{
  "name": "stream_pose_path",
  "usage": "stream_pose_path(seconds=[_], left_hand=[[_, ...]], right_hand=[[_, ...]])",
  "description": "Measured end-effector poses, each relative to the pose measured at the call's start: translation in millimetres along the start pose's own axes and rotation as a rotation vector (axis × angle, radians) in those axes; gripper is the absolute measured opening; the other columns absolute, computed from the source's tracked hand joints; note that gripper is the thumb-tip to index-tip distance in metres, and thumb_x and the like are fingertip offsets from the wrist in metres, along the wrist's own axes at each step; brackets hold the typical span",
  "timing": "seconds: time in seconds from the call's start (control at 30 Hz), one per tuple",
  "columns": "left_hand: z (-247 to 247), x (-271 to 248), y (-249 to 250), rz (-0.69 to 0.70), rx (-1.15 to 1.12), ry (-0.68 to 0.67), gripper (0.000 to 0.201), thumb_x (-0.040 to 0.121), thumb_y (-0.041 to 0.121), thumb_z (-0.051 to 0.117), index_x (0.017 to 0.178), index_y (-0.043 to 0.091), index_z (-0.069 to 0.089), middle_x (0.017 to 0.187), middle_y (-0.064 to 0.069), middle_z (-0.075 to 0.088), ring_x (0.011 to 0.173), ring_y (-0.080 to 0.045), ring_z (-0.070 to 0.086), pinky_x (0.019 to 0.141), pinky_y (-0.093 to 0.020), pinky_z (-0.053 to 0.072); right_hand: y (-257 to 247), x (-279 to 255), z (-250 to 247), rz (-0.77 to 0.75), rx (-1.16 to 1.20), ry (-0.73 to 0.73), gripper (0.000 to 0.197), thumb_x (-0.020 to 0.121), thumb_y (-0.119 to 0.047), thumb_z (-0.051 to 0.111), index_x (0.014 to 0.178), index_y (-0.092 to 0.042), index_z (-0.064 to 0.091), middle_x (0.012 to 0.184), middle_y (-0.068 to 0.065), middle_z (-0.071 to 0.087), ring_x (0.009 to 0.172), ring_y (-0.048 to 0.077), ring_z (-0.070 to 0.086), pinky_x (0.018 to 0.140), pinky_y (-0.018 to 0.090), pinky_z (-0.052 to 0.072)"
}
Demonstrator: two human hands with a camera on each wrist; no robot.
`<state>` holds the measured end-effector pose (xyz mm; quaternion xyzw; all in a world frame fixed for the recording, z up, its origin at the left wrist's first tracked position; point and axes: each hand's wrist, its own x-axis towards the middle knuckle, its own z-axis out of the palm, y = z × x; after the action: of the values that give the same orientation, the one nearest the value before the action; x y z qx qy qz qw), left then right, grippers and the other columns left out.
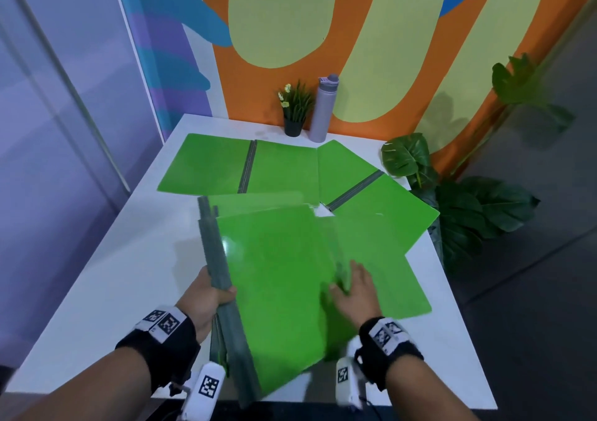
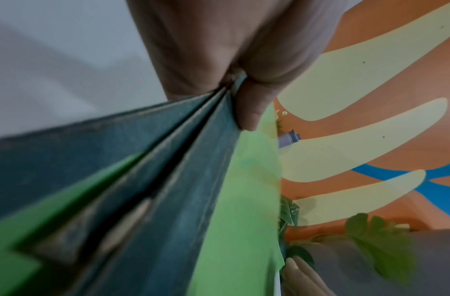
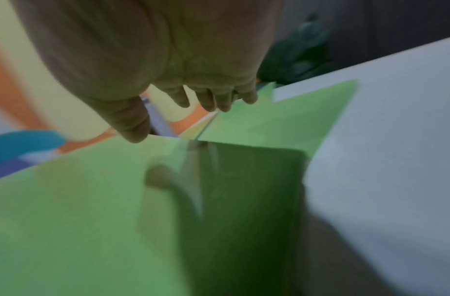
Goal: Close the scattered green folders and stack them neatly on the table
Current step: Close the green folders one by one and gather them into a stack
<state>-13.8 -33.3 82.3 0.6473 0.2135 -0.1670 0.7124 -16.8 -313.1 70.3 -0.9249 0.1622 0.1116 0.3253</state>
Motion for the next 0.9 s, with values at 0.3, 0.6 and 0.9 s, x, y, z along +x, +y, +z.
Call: stream_pose_path(seconds=[0.3, 0.6, 0.9], left_hand=[[41, -6, -7, -0.009, 0.292, -0.261, 0.054, 0.096, 0.042, 0.044, 0.146, 0.025, 0.029, 0.148, 0.002, 0.042, 0.140, -0.024, 0.035, 0.117, -0.044, 0.026], [-13, 34, -54, -0.050, 1.375, -0.237, 0.062, 0.097, 0.046, 0.033, 0.152, 0.023, 0.016, 0.164, -0.004, -0.002, 0.150, -0.030, 0.004, 0.117, -0.055, 0.016], [-65, 54, -52, -0.138, 1.448, 0.254, 0.058, 0.084, 0.050, 0.056, 0.134, 0.022, 0.044, 0.146, -0.007, 0.041, 0.134, -0.031, 0.040, 0.107, -0.056, 0.038]], right_hand=[[49, 0, -37, 0.293, 0.729, -0.048, 0.070, 0.089, -0.016, 0.060, 0.148, -0.025, 0.023, 0.158, 0.004, 0.019, 0.143, 0.031, 0.019, 0.112, 0.056, 0.019], [77, 11, -60, 0.381, 0.777, 0.207, 0.058, 0.091, -0.007, 0.057, 0.144, -0.012, 0.033, 0.152, 0.012, 0.033, 0.134, 0.035, 0.037, 0.110, 0.049, 0.029], [70, 16, -30, 0.387, 0.768, 0.114, 0.048, 0.091, -0.007, 0.057, 0.137, -0.007, 0.041, 0.134, 0.014, 0.052, 0.114, 0.033, 0.053, 0.104, 0.048, 0.039]])
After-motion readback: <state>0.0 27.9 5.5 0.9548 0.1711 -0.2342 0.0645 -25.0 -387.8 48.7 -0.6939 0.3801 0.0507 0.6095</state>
